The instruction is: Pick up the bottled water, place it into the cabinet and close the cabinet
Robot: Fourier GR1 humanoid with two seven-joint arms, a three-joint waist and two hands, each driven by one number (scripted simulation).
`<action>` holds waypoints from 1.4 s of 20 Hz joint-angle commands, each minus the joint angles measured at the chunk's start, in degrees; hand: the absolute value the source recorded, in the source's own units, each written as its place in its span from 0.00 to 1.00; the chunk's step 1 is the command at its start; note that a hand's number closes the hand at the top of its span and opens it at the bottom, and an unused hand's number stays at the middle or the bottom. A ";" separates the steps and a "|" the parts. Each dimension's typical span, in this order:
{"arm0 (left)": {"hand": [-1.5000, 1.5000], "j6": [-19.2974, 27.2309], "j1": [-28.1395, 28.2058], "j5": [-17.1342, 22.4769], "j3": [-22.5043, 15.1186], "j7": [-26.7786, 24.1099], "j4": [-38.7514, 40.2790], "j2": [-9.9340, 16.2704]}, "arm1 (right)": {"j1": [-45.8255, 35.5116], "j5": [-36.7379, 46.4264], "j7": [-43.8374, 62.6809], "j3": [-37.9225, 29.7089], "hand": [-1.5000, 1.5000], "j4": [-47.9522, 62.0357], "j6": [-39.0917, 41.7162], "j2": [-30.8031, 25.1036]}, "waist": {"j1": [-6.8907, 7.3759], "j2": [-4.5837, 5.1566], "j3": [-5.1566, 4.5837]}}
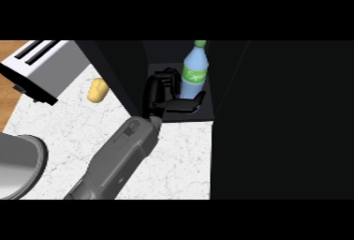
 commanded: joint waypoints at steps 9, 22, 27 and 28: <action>1.00 4.23 -15.38 -2.44 -0.14 -1.29 22.90 0.37 | -2.15 -6.08 3.98 -2.39 0.00 -4.12 0.26 -0.01 | -0.93 0.77 -0.02; 1.00 4.34 -19.49 0.74 8.50 -5.97 37.00 3.26 | -1.97 -5.86 -1.30 -4.21 0.00 0.63 4.18 -0.18 | -2.71 1.35 -0.07; 0.00 8.87 -20.66 -2.10 6.90 -10.03 39.76 3.75 | -1.77 -7.35 -1.46 -4.75 0.00 1.00 5.34 -0.80 | -3.55 1.78 -0.08; 0.00 11.10 -23.72 -2.48 6.68 -7.75 40.66 2.92 | -2.42 -7.06 -2.38 -5.34 0.00 2.65 5.94 -1.10 | -4.04 1.81 -0.02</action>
